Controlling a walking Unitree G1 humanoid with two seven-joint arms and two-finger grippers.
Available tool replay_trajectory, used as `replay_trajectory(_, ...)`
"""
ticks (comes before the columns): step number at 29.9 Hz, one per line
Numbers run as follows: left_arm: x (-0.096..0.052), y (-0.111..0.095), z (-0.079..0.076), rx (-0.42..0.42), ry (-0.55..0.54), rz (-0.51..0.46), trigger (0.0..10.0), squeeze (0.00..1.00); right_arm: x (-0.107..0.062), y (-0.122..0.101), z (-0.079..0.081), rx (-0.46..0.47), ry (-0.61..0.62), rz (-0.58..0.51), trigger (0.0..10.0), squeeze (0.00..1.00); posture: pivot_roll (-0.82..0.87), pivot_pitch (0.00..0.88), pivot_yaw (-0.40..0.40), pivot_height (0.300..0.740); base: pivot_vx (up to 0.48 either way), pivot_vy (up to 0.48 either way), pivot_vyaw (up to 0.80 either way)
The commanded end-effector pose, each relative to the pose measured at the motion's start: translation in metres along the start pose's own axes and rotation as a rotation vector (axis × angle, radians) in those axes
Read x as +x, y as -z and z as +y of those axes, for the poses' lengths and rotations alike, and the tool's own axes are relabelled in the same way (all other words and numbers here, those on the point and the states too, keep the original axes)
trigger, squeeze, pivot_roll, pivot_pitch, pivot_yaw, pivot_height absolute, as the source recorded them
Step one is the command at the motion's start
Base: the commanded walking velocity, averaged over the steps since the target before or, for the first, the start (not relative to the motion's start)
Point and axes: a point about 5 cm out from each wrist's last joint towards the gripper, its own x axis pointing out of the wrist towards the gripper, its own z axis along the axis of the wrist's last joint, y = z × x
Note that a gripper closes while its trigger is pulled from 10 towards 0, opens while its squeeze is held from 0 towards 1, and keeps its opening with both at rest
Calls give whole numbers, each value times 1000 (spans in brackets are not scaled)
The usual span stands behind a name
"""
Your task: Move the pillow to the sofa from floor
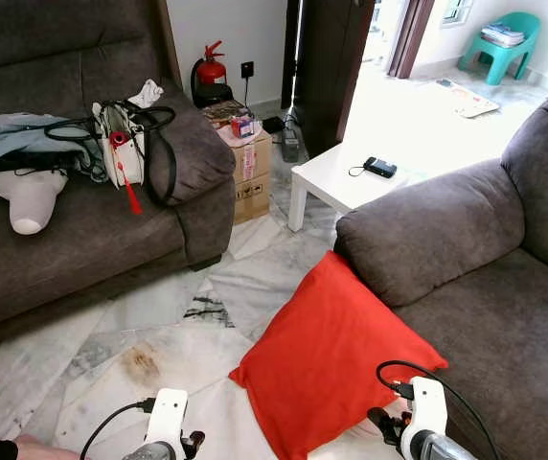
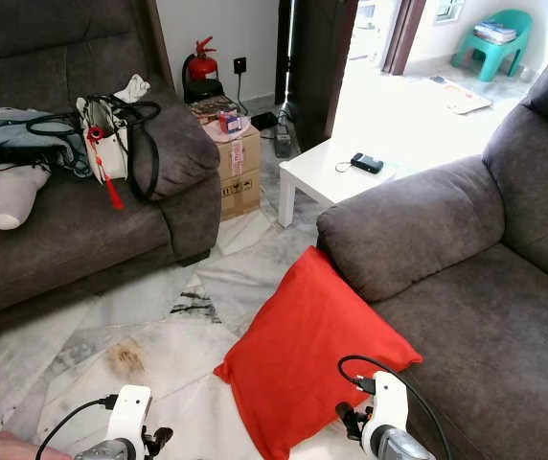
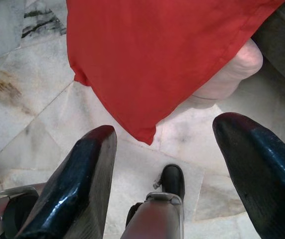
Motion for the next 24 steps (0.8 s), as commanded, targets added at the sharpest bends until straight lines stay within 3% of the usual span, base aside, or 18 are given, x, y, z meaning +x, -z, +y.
replay_trajectory(1, -1, 4, -1, 27, 6, 18, 10000, 0, 0, 1, -2, 12, 8, 6, 10000, 0, -2, 73, -29, 740, 0, -307, 0)
replay_trajectory(18, 0, 4, -1, 29, 8, 20, 10000, 0, 0, 1, -2, 11, 7, 6, 10000, 0, -2, 73, -29, 740, 0, -340, 0)
replay_trajectory(24, -1, 5, -1, 18, 2, 20, 10000, 0, -1, 1, -2, 14, 8, 6, 10000, 0, -2, 74, -28, 740, 0, 0, 0)
